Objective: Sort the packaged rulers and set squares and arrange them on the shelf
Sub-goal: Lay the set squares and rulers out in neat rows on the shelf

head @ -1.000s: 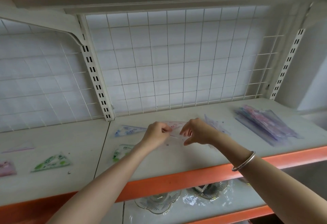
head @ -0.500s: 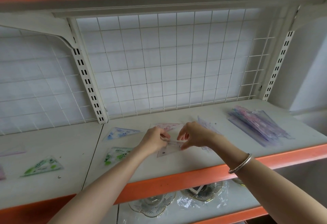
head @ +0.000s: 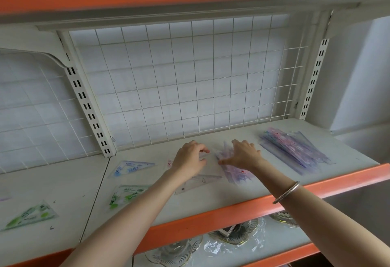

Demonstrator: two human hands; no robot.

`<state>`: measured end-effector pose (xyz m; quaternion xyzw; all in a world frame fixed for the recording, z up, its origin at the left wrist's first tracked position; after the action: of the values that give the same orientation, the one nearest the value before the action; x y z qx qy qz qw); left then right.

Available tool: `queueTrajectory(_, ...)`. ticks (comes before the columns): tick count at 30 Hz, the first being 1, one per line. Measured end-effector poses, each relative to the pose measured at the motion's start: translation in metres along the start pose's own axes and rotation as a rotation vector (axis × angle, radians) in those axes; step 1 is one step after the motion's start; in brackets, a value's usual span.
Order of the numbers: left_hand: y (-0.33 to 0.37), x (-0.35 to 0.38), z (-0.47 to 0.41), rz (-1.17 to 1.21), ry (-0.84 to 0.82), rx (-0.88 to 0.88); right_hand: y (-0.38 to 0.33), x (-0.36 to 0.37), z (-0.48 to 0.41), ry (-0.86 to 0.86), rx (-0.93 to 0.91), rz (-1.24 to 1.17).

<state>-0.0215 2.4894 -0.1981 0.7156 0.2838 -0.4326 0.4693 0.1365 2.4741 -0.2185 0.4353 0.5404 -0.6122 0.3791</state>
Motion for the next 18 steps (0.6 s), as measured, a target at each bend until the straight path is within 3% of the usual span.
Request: queueTrajectory(18, 0.020, 0.017, -0.013, 0.046, -0.018, 0.015, 0.014, -0.001, -0.016, 0.003, -0.040, -0.067)
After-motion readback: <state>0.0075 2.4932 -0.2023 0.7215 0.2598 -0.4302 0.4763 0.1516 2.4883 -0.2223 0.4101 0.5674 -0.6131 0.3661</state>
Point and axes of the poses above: each hand's wrist, its own z-axis away from the middle knuckle, its own x-axis out of the palm, y = z × x, the point moved 9 cm from there along -z, towards the middle knuckle, and after that the axes turned 6 degrees about -x, right-handed, at the moved point
